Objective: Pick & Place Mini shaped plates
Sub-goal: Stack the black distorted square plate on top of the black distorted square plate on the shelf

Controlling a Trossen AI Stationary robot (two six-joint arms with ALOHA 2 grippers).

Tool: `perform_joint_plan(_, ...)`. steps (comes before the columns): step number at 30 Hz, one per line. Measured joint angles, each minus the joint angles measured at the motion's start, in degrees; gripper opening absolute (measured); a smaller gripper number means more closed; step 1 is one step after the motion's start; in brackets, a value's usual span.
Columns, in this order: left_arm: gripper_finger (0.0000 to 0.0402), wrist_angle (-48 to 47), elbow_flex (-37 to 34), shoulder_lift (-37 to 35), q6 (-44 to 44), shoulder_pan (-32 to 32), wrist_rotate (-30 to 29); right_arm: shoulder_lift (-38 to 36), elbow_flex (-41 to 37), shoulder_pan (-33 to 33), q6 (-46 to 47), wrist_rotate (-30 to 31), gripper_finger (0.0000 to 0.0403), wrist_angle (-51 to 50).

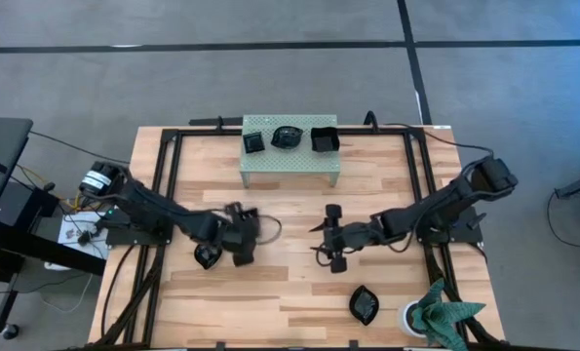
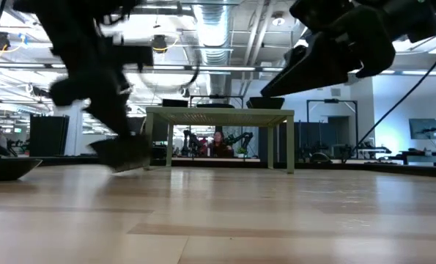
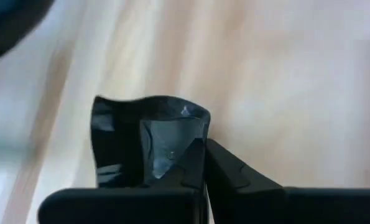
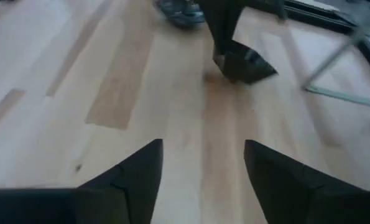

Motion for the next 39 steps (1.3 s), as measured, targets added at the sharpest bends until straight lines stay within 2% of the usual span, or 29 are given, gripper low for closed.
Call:
perform_joint_plan(2, 0.0006, 6.92, 0.78, 0.03, 7.03, -2.63, 0.88, 1.93, 1.33, 0.03, -2.12, -0.71, 0.0229, 0.39)
perform_joint_plan(5, 0.0007, 16.90, 1.51, 0.03, 18.32, -5.92, 6.53, 4.75, 3.20, 0.04, -4.77, -2.34, 0.0232, 2.25)
perform_joint_plan(8, 0.0006, 22.05, 1.54, 0.04, 24.32, -8.52, 11.03, 7.55, 5.81, 0.17, -6.67, -4.61, 0.0229, 3.04)
perform_joint_plan(11, 0.0007, 22.01, 1.54, 0.69, 23.99, -10.07, 12.01, 9.70, 8.56, 0.26, -6.99, -7.67, 0.0223, 2.99)
perform_joint_plan(18, 0.0006, 22.49, 1.48, 2.78, 23.86, -11.02, 12.32, 15.07, 15.05, 0.26, -7.71, -20.14, 0.0205, 3.05)
perform_joint_plan(29, 0.0006, 23.96, 1.48, 2.85, 23.97, -10.76, 16.58, 21.83, 21.20, -2.21, -8.19, -22.10, 0.0176, 2.86)
perform_joint_plan(32, 0.0006, 23.92, 1.48, 2.85, 25.33, -10.75, 16.51, 21.87, 21.34, -2.87, -8.16, -25.75, 0.0167, 2.90)
perform_joint_plan(36, 0.0007, 24.02, 1.48, 2.85, 29.24, -10.32, 16.58, 21.87, 21.34, -3.73, -8.12, -33.96, 0.0145, 2.99)
perform_joint_plan(39, 0.0008, 24.27, 1.48, 2.85, 30.87, -9.55, 16.49, 21.87, 21.34, -4.12, -7.97, -34.80, 0.0121, 2.83)
